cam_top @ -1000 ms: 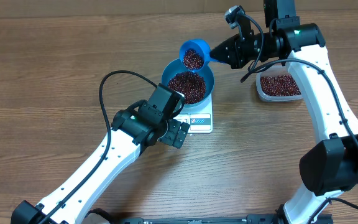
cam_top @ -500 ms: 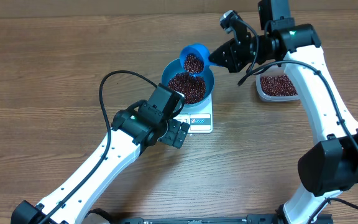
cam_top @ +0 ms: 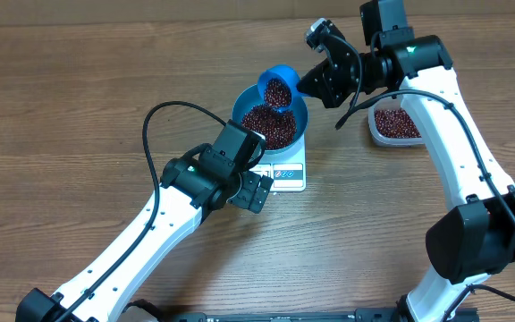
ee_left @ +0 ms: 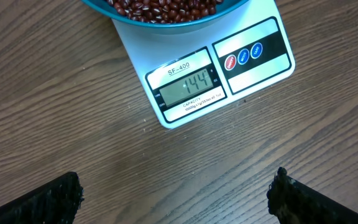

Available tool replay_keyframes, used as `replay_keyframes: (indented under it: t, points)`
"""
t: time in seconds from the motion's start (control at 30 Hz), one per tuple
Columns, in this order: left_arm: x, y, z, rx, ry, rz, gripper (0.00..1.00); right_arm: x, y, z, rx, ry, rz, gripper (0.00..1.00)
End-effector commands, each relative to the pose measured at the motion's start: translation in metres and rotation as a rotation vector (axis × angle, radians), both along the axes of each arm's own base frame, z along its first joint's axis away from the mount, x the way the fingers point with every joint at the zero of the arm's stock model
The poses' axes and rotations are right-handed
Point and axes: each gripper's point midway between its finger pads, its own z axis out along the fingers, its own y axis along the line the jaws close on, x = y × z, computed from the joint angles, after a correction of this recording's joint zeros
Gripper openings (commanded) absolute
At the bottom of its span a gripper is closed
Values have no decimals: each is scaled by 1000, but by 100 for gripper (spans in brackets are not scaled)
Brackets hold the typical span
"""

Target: Scoop item into bowl and weigh 150g on scale

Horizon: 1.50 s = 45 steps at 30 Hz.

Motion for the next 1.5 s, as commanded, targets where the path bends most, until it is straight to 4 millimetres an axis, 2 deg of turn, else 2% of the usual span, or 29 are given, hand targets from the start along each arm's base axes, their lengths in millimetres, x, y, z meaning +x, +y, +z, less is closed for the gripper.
replay_keyframes:
  t: [0.0,0.1,0.2,0.3,0.4,0.5,0.57,0.63,1.47]
  points:
    - [0,1,4,-5,-11,-13,99,6,-2,21,-26,-81,-23,3]
    - [0,1,4,-5,-11,-13,100,-1,6,25,4,-100,45,4]
    - [0,1,4,-5,-11,-13,100,5,2,23,-24,-98,1,4]
    - [0,1,4,-5,-11,-13,100,-2,8,24,-14,-121,69,3]
    - [0,1,4,-5,-11,-13,100,5,0,19,-60,-102,-8,3]
    - [0,1,4,-5,-11,-13,100,-1,3,16,-84,-131,60,3]
    - [0,1,4,-5,-11,-13,100,5,-3,14,-105,-109,-10,4]
    - [0,1,4,-5,-11,-13,100,1,3,16,-84,-118,31,3]
    - [0,1,4,-4,-11,-13,100,3,8,20,-44,-96,0,3]
